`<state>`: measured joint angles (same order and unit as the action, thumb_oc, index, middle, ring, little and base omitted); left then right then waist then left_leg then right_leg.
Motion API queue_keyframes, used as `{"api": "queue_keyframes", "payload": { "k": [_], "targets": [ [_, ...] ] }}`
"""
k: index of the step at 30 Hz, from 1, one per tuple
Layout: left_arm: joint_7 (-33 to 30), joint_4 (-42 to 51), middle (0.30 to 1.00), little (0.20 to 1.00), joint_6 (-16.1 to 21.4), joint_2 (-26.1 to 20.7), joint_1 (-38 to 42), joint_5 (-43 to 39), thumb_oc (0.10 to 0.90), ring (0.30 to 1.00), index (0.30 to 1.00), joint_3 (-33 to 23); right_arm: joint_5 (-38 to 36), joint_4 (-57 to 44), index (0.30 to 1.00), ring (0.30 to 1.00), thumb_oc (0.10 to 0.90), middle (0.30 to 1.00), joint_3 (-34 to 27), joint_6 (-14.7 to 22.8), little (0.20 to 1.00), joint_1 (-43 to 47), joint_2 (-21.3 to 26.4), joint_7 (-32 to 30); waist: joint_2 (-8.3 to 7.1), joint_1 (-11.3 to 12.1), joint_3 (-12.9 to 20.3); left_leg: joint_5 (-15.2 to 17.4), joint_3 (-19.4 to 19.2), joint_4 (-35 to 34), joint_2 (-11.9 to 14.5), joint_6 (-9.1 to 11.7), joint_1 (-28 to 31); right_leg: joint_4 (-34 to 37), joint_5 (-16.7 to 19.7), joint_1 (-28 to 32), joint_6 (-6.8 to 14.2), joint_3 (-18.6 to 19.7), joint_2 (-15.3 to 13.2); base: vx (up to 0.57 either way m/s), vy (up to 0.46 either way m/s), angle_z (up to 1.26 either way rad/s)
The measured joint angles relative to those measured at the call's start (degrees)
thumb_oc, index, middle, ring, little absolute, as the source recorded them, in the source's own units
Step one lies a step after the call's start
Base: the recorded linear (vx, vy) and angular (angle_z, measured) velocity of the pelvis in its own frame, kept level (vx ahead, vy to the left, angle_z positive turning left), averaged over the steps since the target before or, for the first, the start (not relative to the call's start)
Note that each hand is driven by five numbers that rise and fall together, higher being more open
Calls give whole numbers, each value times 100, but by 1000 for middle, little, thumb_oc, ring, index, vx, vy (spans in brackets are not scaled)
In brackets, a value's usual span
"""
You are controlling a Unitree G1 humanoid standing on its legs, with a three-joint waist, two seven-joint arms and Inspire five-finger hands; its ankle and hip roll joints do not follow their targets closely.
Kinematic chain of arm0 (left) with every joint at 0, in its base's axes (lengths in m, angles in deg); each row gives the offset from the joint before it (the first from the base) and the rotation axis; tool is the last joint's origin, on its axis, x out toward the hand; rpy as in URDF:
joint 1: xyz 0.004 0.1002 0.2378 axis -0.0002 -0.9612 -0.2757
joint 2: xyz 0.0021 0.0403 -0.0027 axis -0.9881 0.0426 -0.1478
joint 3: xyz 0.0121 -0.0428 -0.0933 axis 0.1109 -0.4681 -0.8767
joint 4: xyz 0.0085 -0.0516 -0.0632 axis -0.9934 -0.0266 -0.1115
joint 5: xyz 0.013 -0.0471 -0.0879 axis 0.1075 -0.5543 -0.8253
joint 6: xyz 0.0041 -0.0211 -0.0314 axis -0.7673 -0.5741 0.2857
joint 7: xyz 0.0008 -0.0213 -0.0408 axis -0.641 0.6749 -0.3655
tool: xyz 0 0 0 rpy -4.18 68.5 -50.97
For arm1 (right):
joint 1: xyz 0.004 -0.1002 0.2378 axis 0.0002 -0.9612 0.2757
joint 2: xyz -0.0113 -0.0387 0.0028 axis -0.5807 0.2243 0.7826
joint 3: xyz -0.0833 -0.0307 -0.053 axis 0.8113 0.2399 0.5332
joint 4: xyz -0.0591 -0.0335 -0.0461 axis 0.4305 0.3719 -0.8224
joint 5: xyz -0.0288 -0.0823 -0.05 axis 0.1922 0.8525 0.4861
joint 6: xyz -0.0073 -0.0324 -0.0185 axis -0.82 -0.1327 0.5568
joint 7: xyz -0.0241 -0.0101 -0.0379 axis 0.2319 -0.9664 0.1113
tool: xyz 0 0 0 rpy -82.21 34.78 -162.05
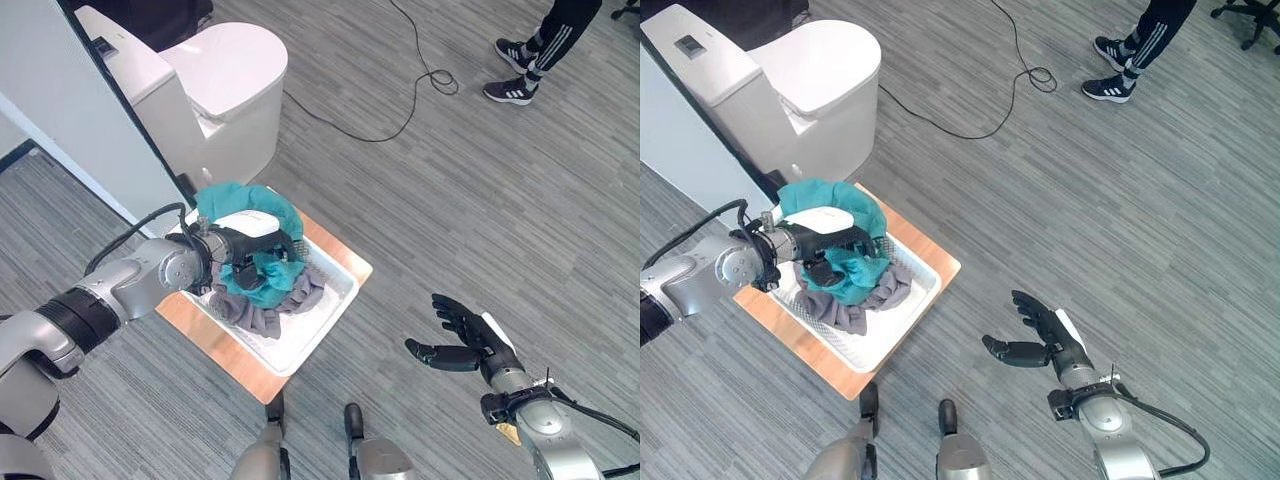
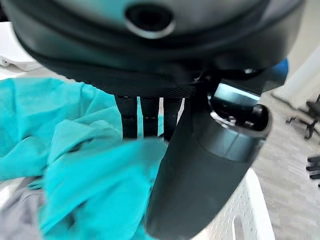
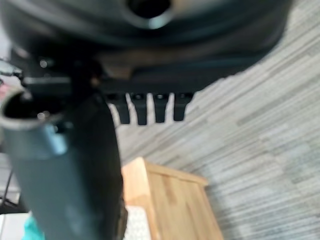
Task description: Pick up bed clothes into laundry basket.
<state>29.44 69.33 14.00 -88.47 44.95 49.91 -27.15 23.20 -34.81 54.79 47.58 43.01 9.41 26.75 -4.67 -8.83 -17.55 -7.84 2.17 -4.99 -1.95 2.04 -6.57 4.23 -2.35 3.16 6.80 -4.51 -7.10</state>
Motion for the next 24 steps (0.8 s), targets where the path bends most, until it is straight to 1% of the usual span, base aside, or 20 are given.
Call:
{"api": "queue_keyframes", "payload": {
  "k": [1, 4, 7, 8, 10, 11, 12, 13, 15, 17, 18, 20, 21, 22, 23, 24],
  "targets": [
    [9, 72, 900, 900, -5, -42, 0, -4, 800, 900, 900, -2, 1, 0, 900, 900, 800, 900, 1, -4, 900, 3, 0, 3, 13, 20, -8, 0, 5, 0, 0, 0, -7, 3, 0, -1, 0, -4, 1, 0, 0, 0],
    [21, 555, 900, 900, 7, -473, 11, -46, 800, 900, 900, -20, 2, 1, 900, 900, 800, 900, -5, -19, 900, -9, -1, 13, 15, 27, -11, 0, 10, 1, -1, 0, -12, 13, 1, 4, -1, -8, 3, 0, 0, 0],
    [50, 794, 900, 900, 1, -803, 51, -206, 800, 900, 900, -47, 7, 1, 900, 900, 800, 900, -4, -33, 900, 12, -1, 28, 18, 50, -10, -1, 16, 1, -1, 0, -6, 13, 1, 14, -1, -14, 4, 0, 0, 0],
    [122, 908, 900, 900, 7, -950, 78, -356, 800, 900, 900, -49, 18, 1, 900, 900, 800, 900, -12, -37, 900, 12, -1, 31, 19, 40, -10, -1, 19, 1, -1, 0, -4, 12, 1, 16, -1, -16, 5, 0, 0, 0],
    [140, 1103, 900, 900, 3, -1231, 118, -618, 800, 900, 900, -58, 41, 2, 900, 900, 800, 900, -6, -48, 900, 23, -15, 48, 23, 92, -9, -1, 21, 1, -1, 0, 8, 15, 1, 28, -1, -16, 4, 0, 0, 0],
    [132, 1326, 900, 900, 15, -1466, 134, -834, 800, 900, 900, -130, 44, 3, 900, 900, 800, 900, -12, -61, 900, 7, -21, 52, 23, 107, -11, -1, 27, 1, 0, 0, 5, 18, 1, 29, -1, -20, 6, 0, 0, 0],
    [113, 1461, 900, 900, 25, -1593, 161, -997, 800, 900, 900, -257, 50, 5, 900, 900, 800, 900, -10, -70, 900, -22, -21, 71, 27, 137, -9, -1, 28, 1, 0, 0, 14, 19, 1, 36, -1, -20, 7, 0, 0, 0],
    [68, 1543, 900, 900, 28, -1677, 262, -1041, 800, 900, 900, -301, 51, 5, 900, 900, 800, 900, -9, -74, 900, -35, -22, 107, 29, 179, -8, -2, 34, 1, 1, 2, 14, 20, 1, 42, -1, -26, 9, 15, -8, 4],
    [-76, 1640, 900, 900, 127, -1866, 383, -1159, 800, 900, 900, -369, 53, 6, 900, 900, 800, 900, -4, -77, 900, -24, -31, 158, 30, 195, -8, -4, 62, 2, 0, 3, 14, 27, 1, 59, -1, -53, 12, 12, -5, 6],
    [-350, 1737, 900, 900, 259, -2095, 398, -1501, 800, 900, 900, -700, 52, 5, 900, 900, 800, 900, -13, -77, 900, -42, -39, 164, 30, 204, -7, -10, 90, 2, -2, 3, 13, 33, 1, 73, -1, -87, 16, 7, 3, 6],
    [-452, 1745, 900, 900, 296, -2135, 409, -1590, 800, 900, 900, -809, 52, 5, 900, 900, 800, 900, -13, -77, 900, -57, -39, 164, 33, 203, -6, -12, 104, 1, -2, 3, 13, 33, 1, 80, -1, -105, 20, 9, 4, 10],
    [-675, 1750, 900, 900, 412, -2193, 270, -1945, 800, 900, 900, -1324, 52, 6, 900, 900, 800, 900, -69, -75, 900, -110, -136, 167, 37, 264, -5, -16, 143, 1, 2, 6, 10, 37, 0, 97, -1, -153, 37, 4, 8, 6],
    [-860, 1768, 900, 900, 524, -2063, -317, -2268, 800, 900, 900, -2221, 52, 3, 900, 900, 800, 900, -133, -75, 900, -169, -231, 165, 47, 343, 1, -15, 140, 1, 12, 6, 3, 39, 1, 88, -2, -153, 74, 0, 0, 0],
    [-1009, 1784, 900, 900, 600, -1905, -765, -2444, 800, 900, 900, -2823, 52, 6, 900, 900, 800, 900, -146, -77, 900, -202, -257, 165, 62, 362, 6, -15, 142, 1, 14, 7, 3, 48, 1, 94, -3, -146, 52, 0, 0, 0],
    [-1126, 1851, 900, 900, 637, -1859, -1130, -2589, 800, 900, 900, -3288, 52, 5, 900, 900, 800, 900, -129, -76, 900, -211, -260, 170, 63, 376, 7, -15, 150, 1, 15, 7, -7, 54, 1, 93, -3, -153, 58, 0, 0, 0],
    [-1231, 1932, 900, 900, 735, -1425, -2067, -2873, 800, 900, 900, -4382, 56, 3, 900, 900, 800, 900, -157, -75, 900, -234, -276, 167, 86, 404, 18, -14, 131, 1, 8, 7, 16, 59, 6, 108, -10, -145, 39, 0, 0, 0]
  ]
}}
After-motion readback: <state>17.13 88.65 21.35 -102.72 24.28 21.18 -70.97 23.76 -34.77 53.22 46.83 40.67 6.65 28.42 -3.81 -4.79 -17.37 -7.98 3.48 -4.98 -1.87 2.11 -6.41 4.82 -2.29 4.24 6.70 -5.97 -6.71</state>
